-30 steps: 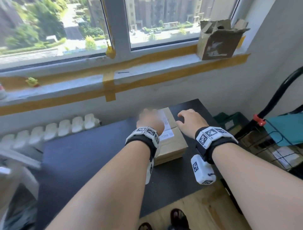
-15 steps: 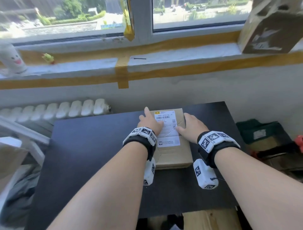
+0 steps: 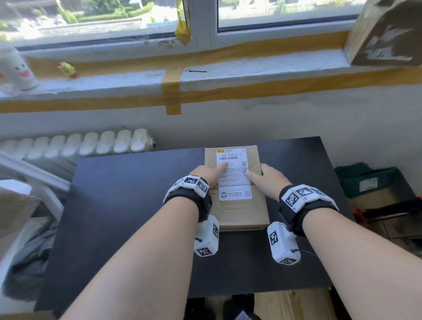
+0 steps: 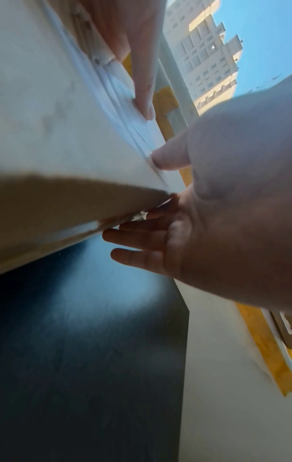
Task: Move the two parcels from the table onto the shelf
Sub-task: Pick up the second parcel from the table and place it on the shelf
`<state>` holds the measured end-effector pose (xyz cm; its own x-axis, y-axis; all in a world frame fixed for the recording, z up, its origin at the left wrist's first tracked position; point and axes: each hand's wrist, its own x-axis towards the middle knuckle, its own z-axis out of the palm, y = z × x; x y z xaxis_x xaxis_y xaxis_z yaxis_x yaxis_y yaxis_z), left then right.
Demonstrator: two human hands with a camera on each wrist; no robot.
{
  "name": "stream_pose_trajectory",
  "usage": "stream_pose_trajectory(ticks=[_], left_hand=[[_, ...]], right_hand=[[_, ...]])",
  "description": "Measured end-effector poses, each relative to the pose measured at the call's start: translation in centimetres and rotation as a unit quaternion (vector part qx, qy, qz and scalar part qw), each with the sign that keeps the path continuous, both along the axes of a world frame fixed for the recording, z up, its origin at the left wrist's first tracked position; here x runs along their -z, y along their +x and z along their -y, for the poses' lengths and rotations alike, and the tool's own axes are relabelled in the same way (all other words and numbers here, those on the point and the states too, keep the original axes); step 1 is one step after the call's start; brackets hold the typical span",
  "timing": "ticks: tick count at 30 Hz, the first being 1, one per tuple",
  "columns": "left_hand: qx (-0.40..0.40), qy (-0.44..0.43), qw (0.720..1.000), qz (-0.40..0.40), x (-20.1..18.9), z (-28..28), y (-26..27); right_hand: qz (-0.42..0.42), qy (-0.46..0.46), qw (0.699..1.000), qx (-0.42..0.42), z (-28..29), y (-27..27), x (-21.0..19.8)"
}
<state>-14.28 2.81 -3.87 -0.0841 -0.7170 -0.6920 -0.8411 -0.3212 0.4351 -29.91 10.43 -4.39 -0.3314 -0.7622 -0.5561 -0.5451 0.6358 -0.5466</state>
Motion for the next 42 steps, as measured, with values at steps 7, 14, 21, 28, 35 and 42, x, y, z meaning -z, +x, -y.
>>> stream_pose_trajectory(ticks=[7,14,21,28,35,42], left_hand=[[-0.034,0.009,0.999,-0.013,-0.5,0.0,0.5],[-0.050,-0.014,0.998,-0.048,-3.5,0.4,1.1],[-0.069,-0.038,0.993,-0.085,-6.3,1.0,2.2],[-0.088,-0.053,0.989,-0.105,-8.0,1.7,2.8],[-0.100,-0.069,0.984,-0.128,-8.9,2.8,4.0],[-0.165,-0.025,0.966,-0.198,-7.9,3.8,6.6]], right_hand=[[0.034,-0.037,0.998,0.047,-0.1,0.3,-0.6],[0.021,-0.089,0.993,0.079,0.1,0.7,-2.9],[0.014,-0.134,0.987,0.086,0.9,1.4,-5.3],[0.010,-0.141,0.987,0.079,1.7,2.2,-6.9],[0.008,-0.138,0.988,0.071,3.0,2.6,-7.5],[0.090,-0.153,0.976,0.128,3.7,4.0,-8.2]])
